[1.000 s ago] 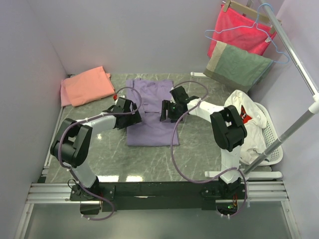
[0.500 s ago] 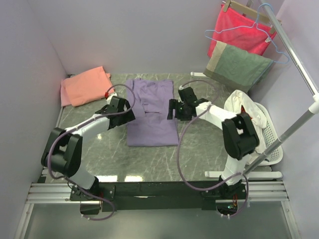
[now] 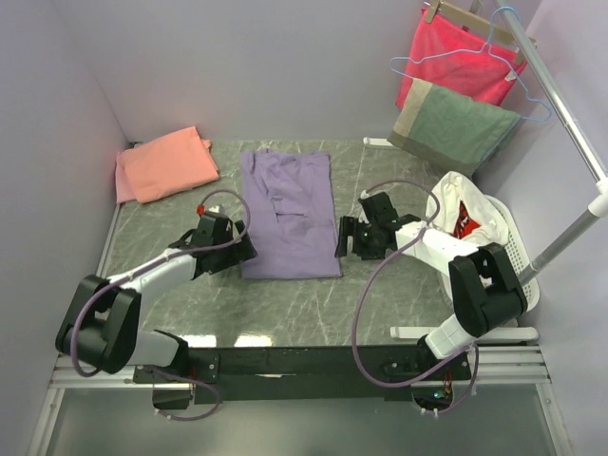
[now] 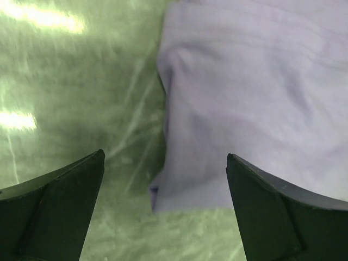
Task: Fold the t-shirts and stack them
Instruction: Fold the folded rectangular tshirt in 1/3 of the way, then grab one side of the 2/3 rectangular tshirt with both arms
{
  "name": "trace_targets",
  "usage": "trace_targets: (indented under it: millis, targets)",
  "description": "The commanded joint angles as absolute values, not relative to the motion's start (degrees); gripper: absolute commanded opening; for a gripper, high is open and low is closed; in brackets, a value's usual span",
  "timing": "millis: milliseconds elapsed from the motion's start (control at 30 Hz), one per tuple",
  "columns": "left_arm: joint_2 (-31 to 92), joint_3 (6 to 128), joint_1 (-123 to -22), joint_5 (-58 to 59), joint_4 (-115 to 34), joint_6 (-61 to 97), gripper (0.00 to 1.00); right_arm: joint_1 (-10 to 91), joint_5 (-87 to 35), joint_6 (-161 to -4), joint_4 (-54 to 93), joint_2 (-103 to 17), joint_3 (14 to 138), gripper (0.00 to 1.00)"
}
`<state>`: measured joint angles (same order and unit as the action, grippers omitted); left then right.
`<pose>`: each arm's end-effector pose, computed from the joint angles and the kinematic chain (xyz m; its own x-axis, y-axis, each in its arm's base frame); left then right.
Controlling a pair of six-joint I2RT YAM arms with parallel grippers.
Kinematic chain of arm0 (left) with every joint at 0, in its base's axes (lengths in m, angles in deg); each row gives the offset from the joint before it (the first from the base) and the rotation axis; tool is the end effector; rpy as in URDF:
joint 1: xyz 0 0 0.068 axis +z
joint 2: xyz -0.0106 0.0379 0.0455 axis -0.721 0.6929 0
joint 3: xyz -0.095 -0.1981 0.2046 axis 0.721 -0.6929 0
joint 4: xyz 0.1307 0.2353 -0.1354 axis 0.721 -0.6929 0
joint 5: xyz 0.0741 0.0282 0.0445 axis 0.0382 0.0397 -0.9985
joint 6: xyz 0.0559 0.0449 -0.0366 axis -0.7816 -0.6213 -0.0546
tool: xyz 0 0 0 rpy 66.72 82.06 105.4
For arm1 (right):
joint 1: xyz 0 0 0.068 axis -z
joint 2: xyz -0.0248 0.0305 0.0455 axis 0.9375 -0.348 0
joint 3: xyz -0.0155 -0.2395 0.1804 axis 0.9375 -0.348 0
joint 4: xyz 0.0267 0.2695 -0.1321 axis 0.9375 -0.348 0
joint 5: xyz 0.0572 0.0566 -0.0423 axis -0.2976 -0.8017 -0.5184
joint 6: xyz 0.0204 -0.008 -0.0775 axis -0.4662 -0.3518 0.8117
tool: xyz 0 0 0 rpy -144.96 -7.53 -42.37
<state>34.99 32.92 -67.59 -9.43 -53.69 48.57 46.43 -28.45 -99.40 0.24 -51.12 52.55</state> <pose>0.2882 -0.1108 0.1420 -0.7836 -0.4064 -0.4700 -0.2319 0.8931 -0.3855 0.3248 0.1524 0.1605 -0.8981 0.0483 -0.4371 -0.1227 0.9270 0.3545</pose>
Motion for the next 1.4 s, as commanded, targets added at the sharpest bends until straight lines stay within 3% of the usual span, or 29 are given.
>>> trace_targets:
  millis: [0,267,400,467,600,700,800,1100,1133,1200,1233,1300,1367]
  targets:
    - [29.15,27.83,-67.67,-4.84,-51.06,50.91,1.00,46.78,-33.97,-101.29,2.63,-46.88,49.15,0.88]
    - [23.87,20.18,-67.67,0.87,-44.91,52.76,1.00,46.69,-41.09,-105.16,9.74,-48.81,42.64,0.87]
    - [22.89,17.01,-67.67,3.25,-42.36,53.64,0.93,46.69,-42.86,-106.56,12.12,-50.48,41.50,0.87]
    - [22.98,15.87,-67.67,3.86,-39.11,54.08,0.87,46.78,-42.95,-106.92,13.17,-51.71,41.14,0.86]
    - [24.47,14.11,-67.67,4.30,-36.12,54.17,0.64,46.69,-44.79,-107.79,14.67,-54.52,41.23,0.84]
    - [25.35,13.23,-67.67,3.69,-35.59,54.34,0.52,46.69,-45.41,-108.58,15.81,-55.75,40.88,0.81]
    - [26.06,12.87,-67.67,3.08,-34.27,54.78,0.47,46.69,-46.90,-109.55,17.30,-56.98,40.44,0.77]
    - [28.95,15.94,-67.67,0.35,-35.15,54.43,0.29,46.61,-49.45,-112.19,23.10,-60.76,38.33,0.55]
    - [29.39,16.30,-67.67,0.26,-34.89,54.34,0.28,46.69,-50.06,-112.28,24.15,-61.11,38.42,0.45]
    - [30.71,17.44,-67.67,0.26,-34.45,53.99,0.22,46.69,-50.68,-112.81,25.56,-61.99,38.24,0.42]
    - [31.15,17.88,-67.67,0.18,-34.36,53.82,0.17,46.61,-50.68,-112.89,25.74,-62.34,38.42,0.30]
    - [32.12,18.76,-67.67,0.18,-34.71,53.47,0.05,46.61,-51.03,-112.98,26.27,-62.78,38.59,0.15]
    - [32.39,19.37,-67.67,0.35,-35.24,53.12,0.01,46.69,-50.33,-112.81,26.01,-62.18,38.59,0.06]
